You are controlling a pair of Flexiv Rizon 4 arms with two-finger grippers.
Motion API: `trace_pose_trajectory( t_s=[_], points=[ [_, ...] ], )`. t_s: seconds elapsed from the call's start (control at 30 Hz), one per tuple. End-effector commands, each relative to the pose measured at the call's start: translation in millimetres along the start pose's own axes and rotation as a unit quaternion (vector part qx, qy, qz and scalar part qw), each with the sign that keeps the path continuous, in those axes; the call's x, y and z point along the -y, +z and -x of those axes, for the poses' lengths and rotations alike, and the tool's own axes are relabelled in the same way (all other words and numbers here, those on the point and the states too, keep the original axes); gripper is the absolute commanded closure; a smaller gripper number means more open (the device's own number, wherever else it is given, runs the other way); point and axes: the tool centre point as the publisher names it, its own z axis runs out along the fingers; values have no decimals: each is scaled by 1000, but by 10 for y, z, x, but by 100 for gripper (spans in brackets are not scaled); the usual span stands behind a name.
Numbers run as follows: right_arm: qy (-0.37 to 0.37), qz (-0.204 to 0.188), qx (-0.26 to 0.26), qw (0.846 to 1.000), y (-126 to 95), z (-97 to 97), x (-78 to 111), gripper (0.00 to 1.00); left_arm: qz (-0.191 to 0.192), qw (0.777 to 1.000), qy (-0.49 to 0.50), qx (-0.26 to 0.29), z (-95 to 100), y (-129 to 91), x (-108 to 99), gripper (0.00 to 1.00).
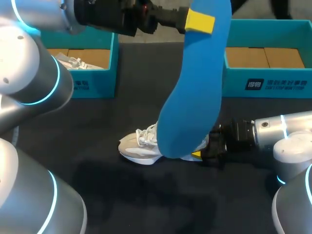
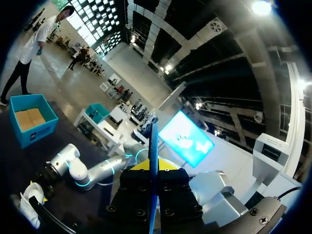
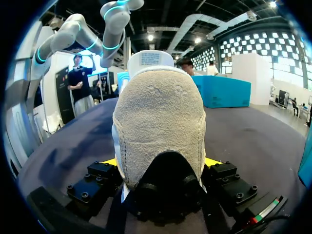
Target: Take the shoe out of the shoebox, open the shoe tongue, remove and reinsert the insole, then place the shoe into the shoebox
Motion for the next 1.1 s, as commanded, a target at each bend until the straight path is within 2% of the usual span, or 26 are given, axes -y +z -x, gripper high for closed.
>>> trace_pose_trajectory(
  t_s=[0.03,0.23,1.0,1.1],
  points=[
    [0,-2,0,1000,7,-5,-8,100,-5,1000,0,0,12,-7,-125,100],
    [0,-2,0,1000,7,-5,-8,100,-9,1000,-5,6,31,-27,-181,100],
    [0,-2,0,1000,7,-5,-8,100,-9,1000,-5,6,31,-27,-181,100],
    [8,-18,6,1000,-17,15,-7,100,-9,1000,-5,6,31,-27,-181,100]
  ],
)
